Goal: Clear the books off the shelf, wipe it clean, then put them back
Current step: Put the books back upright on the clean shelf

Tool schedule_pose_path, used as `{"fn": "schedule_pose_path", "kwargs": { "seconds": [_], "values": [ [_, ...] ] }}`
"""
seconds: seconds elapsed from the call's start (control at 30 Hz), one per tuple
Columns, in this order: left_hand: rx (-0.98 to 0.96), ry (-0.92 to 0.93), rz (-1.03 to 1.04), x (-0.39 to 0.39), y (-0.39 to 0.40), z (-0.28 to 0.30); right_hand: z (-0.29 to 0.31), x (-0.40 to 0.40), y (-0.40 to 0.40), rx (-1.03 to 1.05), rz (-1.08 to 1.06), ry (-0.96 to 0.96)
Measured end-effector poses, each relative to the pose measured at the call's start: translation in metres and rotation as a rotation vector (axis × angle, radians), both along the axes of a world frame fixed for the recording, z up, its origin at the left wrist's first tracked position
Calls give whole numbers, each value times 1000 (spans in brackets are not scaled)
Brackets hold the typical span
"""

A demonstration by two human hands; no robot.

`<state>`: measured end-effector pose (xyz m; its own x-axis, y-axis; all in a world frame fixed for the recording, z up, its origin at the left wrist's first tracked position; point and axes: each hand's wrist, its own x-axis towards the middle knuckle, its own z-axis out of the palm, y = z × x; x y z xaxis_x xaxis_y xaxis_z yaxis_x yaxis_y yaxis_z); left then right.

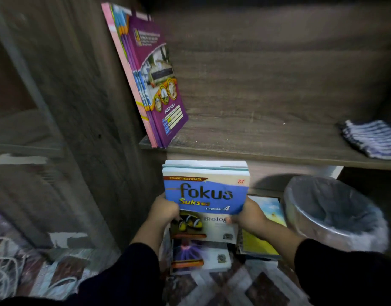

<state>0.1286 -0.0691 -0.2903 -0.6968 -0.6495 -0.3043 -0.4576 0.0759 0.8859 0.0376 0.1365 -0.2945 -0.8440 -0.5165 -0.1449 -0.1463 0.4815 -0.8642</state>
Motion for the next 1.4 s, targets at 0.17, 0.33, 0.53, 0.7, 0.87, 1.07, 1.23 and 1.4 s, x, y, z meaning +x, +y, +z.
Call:
{"fn": "schedule_pose_path", "kwargs": {
  "seconds": [0.17, 0.33, 0.53, 0.7, 0.87, 1.07, 1.23, 1.4],
  "values": [
    [-47, 38, -85, 12, 30, 81, 71, 11, 38, -47, -9, 105],
    [-139, -48, -246, -7, 49, 161, 125, -6, 58, -198, -116, 57],
    [-116, 72, -428, -53, 36, 186, 155, -52, 63, -345, -206, 0],
    [-1, 194, -287, -101, 38, 173, 155, -98, 52, -473, -320, -69],
    [-25, 159, -227, -132, 38, 164, 145, -134, 45, -256, -435, 52],
    [-403, -82, -217, -157, 21, 153, 145, -146, 37, -82, -465, 49],
    [-536, -109, -145, -142, 39, 179, 147, -142, 35, -85, -479, 14],
    [-16, 50, -185, -135, 33, 177, 148, -133, 33, -241, -458, -77]
  ]
}}
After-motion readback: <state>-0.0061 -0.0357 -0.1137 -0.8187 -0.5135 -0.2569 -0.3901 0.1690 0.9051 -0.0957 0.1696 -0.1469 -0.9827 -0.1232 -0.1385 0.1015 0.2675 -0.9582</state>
